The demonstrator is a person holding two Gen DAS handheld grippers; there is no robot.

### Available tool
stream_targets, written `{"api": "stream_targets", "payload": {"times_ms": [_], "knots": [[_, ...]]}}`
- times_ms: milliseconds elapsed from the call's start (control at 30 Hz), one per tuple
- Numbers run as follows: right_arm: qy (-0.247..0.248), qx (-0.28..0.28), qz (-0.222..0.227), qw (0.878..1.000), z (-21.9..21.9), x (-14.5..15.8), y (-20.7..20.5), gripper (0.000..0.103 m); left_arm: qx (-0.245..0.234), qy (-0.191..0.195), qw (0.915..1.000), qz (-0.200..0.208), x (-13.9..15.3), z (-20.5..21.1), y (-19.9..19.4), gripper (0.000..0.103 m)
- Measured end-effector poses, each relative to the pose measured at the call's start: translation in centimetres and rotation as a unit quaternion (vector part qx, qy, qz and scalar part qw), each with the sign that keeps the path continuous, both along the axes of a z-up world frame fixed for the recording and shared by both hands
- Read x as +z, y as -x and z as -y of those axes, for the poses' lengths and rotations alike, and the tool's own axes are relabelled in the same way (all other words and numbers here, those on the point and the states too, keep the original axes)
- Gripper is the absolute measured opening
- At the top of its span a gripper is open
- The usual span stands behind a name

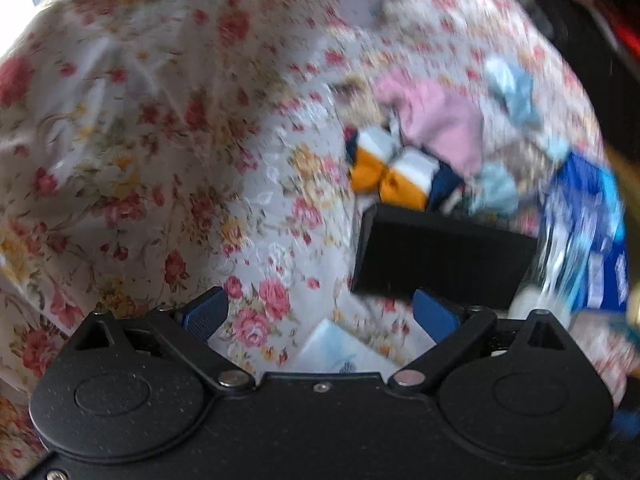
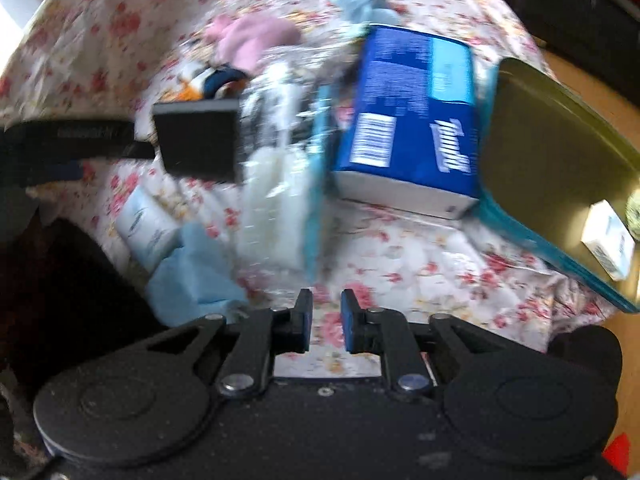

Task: Organize soft objects
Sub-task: 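Move both tools back over the remaining items on the bed, then grasp a white tissue pack with the left tool while the right tool grasps a blue mask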

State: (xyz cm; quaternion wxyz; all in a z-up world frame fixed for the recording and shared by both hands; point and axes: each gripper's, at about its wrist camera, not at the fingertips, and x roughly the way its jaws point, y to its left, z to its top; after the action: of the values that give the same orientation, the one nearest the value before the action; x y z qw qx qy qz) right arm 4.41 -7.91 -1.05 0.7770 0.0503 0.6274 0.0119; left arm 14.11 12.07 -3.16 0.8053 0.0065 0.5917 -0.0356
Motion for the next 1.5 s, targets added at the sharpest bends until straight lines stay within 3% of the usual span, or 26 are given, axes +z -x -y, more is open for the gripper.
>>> {"api": "stream_targets", "payload": {"times_ms": [100,167,300,567,633,667,700,767,1000,1133,1267,1433,1500], "knots": [[0.003,-0.012,0.007,1.0,1.4,0.0,0.2,0.022,-0.034,-0.029,0.9984,-0.036,-0.9,1.3,-0.3,0.095],[-0.004,-0.018,0.008,1.0,2.2,0.0,0.4,0.03,-0.054,-0.051,0.9959,-0.05,-1.3,2.2,-0.3,0.095],[-0.02,-0.021,0.009,1.0,2.9,-0.2,0.7,0.034,-0.088,-0.057,0.9908,-0.085,-2.1,3.2,-0.1,0.095],[-0.039,-0.015,0.014,0.999,3.0,-0.6,1.2,0.045,-0.162,-0.125,0.9716,-0.118,-3.6,6.4,0.5,0.094],[-0.041,-0.012,0.015,0.999,2.8,-0.7,1.2,0.045,-0.18,-0.138,0.9657,-0.126,-4.1,7.2,0.8,0.084],[-0.043,-0.011,0.014,0.999,2.7,-0.8,1.3,0.046,-0.185,-0.139,0.964,-0.131,-4.4,7.5,0.9,0.071],[-0.045,-0.01,0.013,0.999,2.6,-0.9,1.3,0.046,-0.186,-0.143,0.9632,-0.132,-4.6,7.8,0.9,0.07],[-0.048,-0.008,0.012,0.999,2.3,-0.9,1.3,0.049,-0.184,-0.138,0.9653,-0.124,-4.3,7.7,0.9,0.069],[-0.056,0.01,0.011,0.998,0.4,-1.5,1.1,0.058,-0.119,-0.051,0.9895,-0.064,-2.0,4.9,0.3,0.066],[-0.062,0.018,0.012,0.998,-1.3,-2.0,0.4,0.083,-0.08,-0.023,0.9955,-0.046,-1.4,3.4,-0.2,0.066],[-0.056,0.028,0.003,0.998,-3.3,-3.0,-0.6,0.088,-0.059,0.007,0.9978,-0.032,-1.1,2.2,-0.2,0.066],[-0.051,0.037,-0.025,0.998,-5.3,-4.8,-1.5,0.086,-0.047,0.017,0.9985,-0.022,-1.0,2.0,-0.1,0.067],[-0.052,0.046,-0.036,0.997,-5.9,-5.3,-1.5,0.064,-0.046,0.018,0.9986,-0.019,-1.0,2.0,0.0,0.066]]}}
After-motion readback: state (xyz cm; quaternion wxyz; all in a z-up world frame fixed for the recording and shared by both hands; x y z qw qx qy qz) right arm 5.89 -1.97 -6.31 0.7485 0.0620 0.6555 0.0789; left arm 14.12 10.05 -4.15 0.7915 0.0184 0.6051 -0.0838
